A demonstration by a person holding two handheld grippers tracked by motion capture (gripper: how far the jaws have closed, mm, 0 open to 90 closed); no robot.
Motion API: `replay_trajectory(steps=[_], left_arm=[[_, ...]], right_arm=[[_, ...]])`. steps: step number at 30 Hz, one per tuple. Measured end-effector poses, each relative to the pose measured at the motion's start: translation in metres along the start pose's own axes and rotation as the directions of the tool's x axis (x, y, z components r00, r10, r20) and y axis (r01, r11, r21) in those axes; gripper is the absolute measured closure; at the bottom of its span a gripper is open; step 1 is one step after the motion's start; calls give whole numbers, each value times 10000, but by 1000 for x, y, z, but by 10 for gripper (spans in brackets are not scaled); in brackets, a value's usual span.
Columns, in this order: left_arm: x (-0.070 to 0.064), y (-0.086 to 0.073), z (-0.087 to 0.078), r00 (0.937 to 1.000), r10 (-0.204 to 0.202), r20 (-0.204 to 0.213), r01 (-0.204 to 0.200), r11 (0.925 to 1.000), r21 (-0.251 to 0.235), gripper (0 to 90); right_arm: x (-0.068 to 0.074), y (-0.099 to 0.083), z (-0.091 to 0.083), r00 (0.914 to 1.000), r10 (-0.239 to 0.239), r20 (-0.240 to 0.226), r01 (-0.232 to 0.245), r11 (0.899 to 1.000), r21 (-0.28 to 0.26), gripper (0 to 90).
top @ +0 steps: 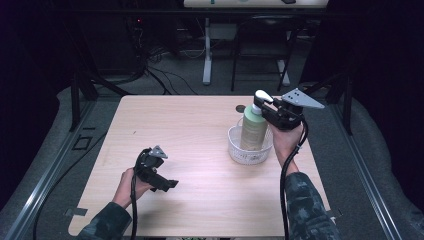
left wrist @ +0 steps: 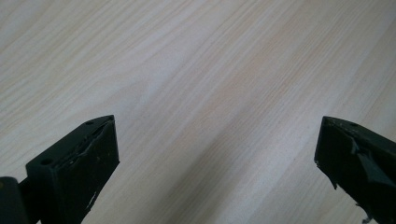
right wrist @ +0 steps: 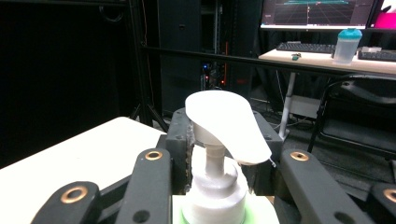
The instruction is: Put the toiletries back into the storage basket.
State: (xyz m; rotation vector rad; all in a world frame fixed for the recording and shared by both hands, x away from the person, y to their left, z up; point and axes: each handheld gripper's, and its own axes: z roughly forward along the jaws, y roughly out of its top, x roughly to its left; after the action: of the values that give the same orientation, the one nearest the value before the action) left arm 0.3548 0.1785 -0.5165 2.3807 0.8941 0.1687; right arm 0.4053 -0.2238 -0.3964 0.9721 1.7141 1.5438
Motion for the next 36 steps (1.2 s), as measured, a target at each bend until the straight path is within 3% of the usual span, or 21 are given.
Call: replay_trajectory(steps=[27,36], left_arm=[[0,0,2,9999,77,152,-80,9998,166,0],[0,0,1,9998,66,164,-68,9998,160,0]], right_arm=[[-3,-26,3,9999,74,125,-79,9992,389,668],[-3,-28,1,9999,118,51,-119,9995,295,669]])
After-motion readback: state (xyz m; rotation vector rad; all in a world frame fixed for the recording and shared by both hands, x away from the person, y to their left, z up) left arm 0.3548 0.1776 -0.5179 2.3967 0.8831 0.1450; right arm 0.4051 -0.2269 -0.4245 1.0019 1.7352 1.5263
